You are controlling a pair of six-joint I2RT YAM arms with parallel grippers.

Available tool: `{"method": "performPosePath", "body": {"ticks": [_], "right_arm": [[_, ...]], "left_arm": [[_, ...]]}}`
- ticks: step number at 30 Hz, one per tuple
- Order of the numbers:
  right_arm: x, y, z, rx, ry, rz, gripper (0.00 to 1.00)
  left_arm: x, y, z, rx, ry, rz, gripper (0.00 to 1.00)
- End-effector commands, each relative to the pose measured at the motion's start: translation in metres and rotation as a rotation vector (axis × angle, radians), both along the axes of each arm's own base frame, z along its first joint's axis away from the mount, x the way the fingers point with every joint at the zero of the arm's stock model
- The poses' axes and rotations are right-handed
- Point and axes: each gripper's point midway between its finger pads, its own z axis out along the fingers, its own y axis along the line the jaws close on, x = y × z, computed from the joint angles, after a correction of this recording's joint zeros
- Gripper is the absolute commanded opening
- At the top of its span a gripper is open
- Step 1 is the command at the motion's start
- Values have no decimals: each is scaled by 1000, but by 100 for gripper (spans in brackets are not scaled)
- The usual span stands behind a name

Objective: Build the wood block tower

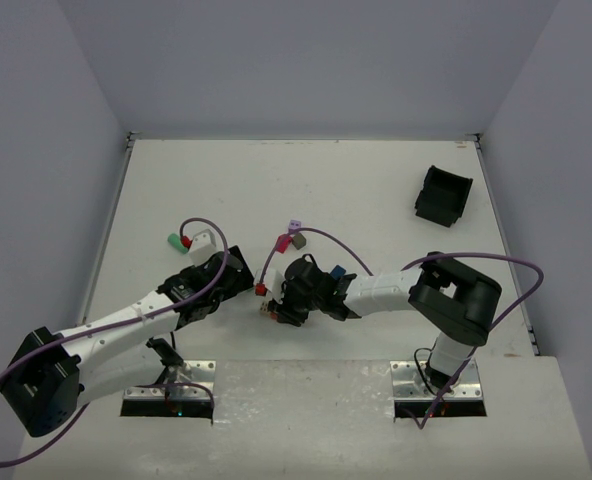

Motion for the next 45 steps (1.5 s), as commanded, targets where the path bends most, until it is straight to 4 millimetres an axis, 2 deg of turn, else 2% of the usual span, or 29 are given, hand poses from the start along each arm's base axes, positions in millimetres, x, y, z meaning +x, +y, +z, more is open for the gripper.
{"method": "performPosePath", "body": {"ticks": [1,19,24,28,33,36,41,44,45], "right_arm": [[-5,1,-3,-3,13,29,23],[3,0,-4,-15,-12,-12,29],[4,0,-5,-18,-14,-16,33],[3,0,-4,-17,-10,-15,48],[4,0,3,2,-26,-16,85],[5,3,11,27,-39,-9,99],[6,2,31,75,-83,-5,99],[5,-5,47,119,-130,2,99],[7,-8,51,131,-149,-16,99]], "left_arm": [[6,-5,4,-16,-29,-3,100],[7,-7,4,-17,-26,-11,100],[7,-8,5,-21,-25,-17,100],[7,-9,6,-24,-26,-20,100],[7,-9,9,-26,-31,-19,100],[8,-7,14,-24,-39,-1,100],[16,-1,30,-17,-77,46,100],[14,18,33,37,-58,140,100],[20,26,42,49,-78,183,100]]}}
